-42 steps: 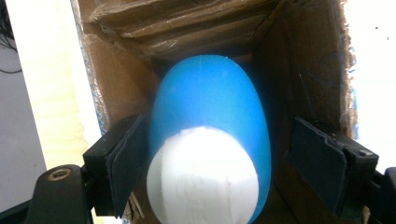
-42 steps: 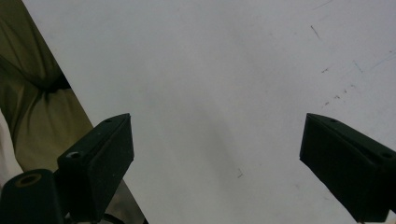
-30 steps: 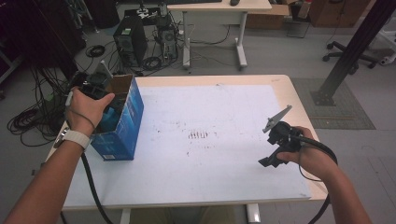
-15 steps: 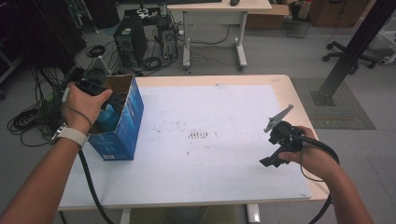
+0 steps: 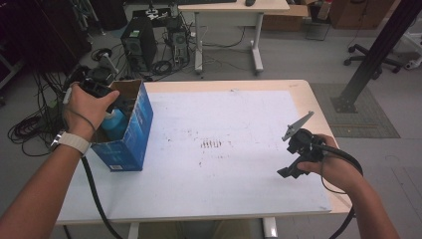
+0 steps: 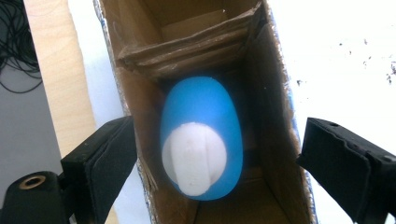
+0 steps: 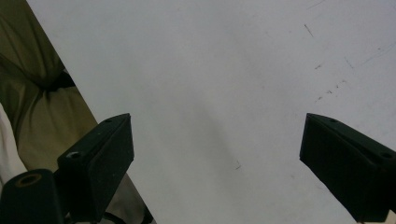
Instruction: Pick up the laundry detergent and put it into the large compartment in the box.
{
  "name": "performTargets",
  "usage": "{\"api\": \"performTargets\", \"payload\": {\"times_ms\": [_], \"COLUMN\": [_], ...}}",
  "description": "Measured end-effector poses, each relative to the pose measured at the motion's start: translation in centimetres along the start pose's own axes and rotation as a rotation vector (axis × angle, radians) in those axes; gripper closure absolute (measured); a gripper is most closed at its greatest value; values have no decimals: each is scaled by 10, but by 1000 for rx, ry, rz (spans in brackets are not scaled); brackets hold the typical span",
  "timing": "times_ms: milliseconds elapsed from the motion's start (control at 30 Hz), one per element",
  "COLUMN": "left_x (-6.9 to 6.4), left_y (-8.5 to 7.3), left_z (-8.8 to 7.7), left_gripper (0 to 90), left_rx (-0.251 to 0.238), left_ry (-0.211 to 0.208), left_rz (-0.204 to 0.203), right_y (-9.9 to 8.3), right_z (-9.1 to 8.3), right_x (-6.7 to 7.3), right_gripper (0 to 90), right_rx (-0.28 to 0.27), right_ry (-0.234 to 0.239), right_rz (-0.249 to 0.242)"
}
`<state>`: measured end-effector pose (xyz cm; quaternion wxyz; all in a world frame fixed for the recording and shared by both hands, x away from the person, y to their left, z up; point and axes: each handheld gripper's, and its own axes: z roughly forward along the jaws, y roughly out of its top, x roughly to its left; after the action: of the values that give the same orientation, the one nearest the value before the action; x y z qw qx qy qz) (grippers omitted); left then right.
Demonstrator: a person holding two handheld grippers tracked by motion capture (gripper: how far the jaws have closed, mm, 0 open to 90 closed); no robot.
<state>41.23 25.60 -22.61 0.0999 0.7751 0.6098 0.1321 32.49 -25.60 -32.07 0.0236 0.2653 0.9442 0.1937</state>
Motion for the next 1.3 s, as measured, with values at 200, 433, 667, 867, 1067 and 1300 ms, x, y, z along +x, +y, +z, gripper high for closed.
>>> {"api": "performTargets", "payload": {"times_ms": [200, 433, 667, 867, 1067, 1300], "left_x": [-5, -13, -19, -24, -33, -41], "left_y": [2, 5, 7, 8, 9, 8], "left_z": [-10, -21, -29, -36, -41, -43], "left_gripper": [117, 118, 118, 119, 120, 118], "left_rx": [-16, -45, -61, -73, -88, -89], "left_ry": [-18, -33, -42, -54, -70, -93], "left_rz": [20, 49, 72, 98, 131, 164], "right_y": [0, 0, 1, 1, 3, 1], "right_z": [-1, -2, -4, -4, -4, -5], "right_x": [1, 1, 2, 2, 2, 2], "right_gripper": [100, 100, 100, 100, 100, 100], "right_rx": [0, 0, 1, 2, 1, -4], "right_ry": [1, 2, 0, 1, 0, -2], "right_rz": [0, 3, 3, 3, 1, 1]}}
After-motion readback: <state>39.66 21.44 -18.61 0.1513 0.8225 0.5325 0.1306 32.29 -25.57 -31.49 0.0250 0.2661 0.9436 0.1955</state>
